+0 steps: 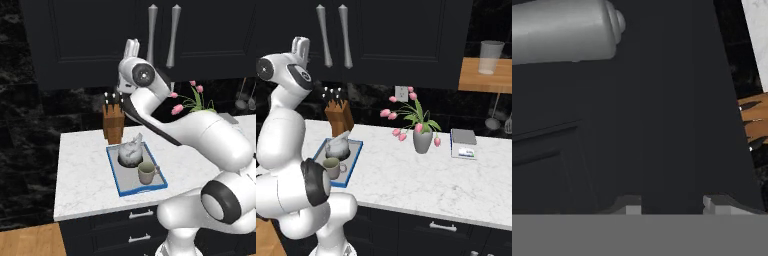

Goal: Pick the kettle from the counter and place it on the tray. Then pick the mug from the cabinet and place it on the tray. Then close the cabinet doors.

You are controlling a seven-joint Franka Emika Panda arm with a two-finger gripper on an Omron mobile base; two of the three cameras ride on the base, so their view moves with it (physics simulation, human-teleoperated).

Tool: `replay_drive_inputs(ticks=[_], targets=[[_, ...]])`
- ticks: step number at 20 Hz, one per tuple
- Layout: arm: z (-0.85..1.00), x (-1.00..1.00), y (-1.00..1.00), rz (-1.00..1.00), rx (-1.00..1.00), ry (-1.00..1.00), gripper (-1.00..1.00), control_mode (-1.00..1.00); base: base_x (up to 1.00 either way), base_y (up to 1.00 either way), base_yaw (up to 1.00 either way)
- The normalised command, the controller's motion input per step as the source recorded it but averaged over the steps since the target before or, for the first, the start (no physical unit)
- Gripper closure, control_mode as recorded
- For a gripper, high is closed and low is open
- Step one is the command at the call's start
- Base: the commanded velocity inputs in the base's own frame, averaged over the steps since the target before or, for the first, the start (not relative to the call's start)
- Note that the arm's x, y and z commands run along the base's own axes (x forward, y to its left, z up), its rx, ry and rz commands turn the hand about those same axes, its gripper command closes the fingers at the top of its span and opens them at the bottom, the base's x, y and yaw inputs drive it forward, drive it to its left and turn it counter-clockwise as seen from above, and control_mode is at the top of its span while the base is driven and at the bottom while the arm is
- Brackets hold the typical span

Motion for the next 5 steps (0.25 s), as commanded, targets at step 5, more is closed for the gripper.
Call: replay_drive_inputs(ticks=[5], targets=[[-0.35,0.61,-0.08,0.06,0.0,0.02,-1.0,-1.0,0.0,0.0,0.0]])
